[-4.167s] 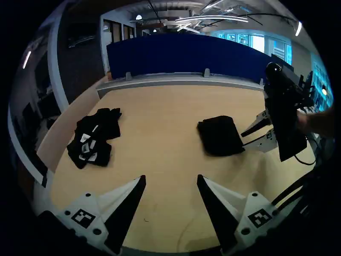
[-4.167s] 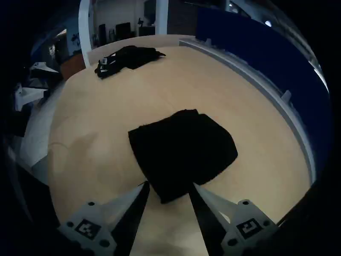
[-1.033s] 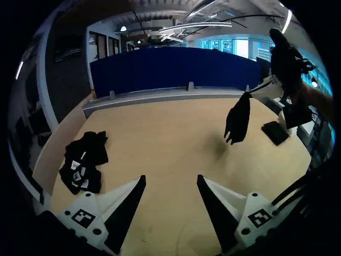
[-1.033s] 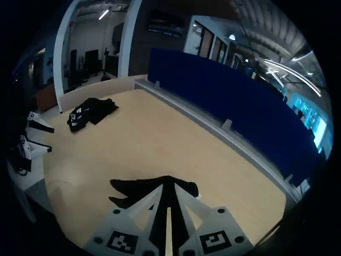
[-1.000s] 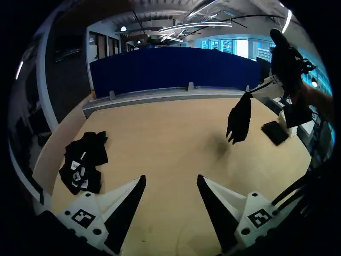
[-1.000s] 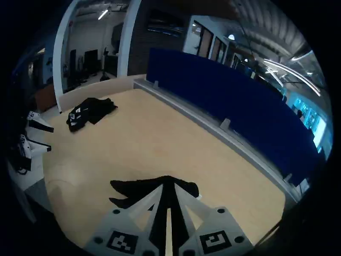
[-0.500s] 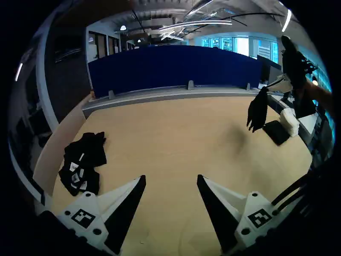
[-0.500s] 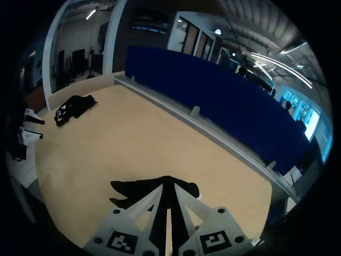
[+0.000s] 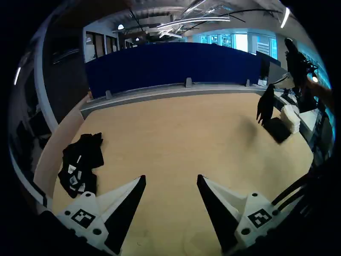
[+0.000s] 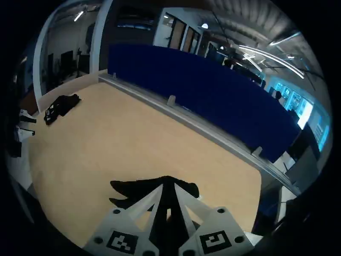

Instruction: Fold towel

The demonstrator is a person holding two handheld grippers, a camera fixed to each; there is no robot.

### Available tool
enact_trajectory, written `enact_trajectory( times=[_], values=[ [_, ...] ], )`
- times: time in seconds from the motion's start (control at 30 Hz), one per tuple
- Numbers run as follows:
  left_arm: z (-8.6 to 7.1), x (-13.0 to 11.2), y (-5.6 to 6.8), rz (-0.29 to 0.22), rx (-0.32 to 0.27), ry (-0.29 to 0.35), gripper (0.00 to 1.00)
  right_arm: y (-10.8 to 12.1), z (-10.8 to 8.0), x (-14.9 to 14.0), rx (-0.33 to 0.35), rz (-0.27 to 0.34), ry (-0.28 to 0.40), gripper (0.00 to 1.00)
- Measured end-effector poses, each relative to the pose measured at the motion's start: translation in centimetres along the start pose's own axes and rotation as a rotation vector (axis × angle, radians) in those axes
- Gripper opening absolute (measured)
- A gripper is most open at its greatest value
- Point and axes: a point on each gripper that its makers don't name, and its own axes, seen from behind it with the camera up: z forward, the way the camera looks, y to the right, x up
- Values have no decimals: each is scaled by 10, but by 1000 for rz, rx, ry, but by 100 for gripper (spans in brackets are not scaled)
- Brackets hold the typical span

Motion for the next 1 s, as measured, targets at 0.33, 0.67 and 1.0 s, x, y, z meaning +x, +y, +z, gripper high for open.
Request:
enact_trajectory(
  times=[0.33, 0.67, 1.0],
  values=[
    [6, 3, 9, 5, 1, -10, 89, 45, -1, -22, -36, 26, -30, 3],
    [9, 9, 16, 14, 2, -12, 89, 59, 1, -39, -40, 39, -51, 3],
    [12, 11, 25, 30, -9, -18, 89, 69, -10, -71, -56, 66, -84, 3]
  ],
)
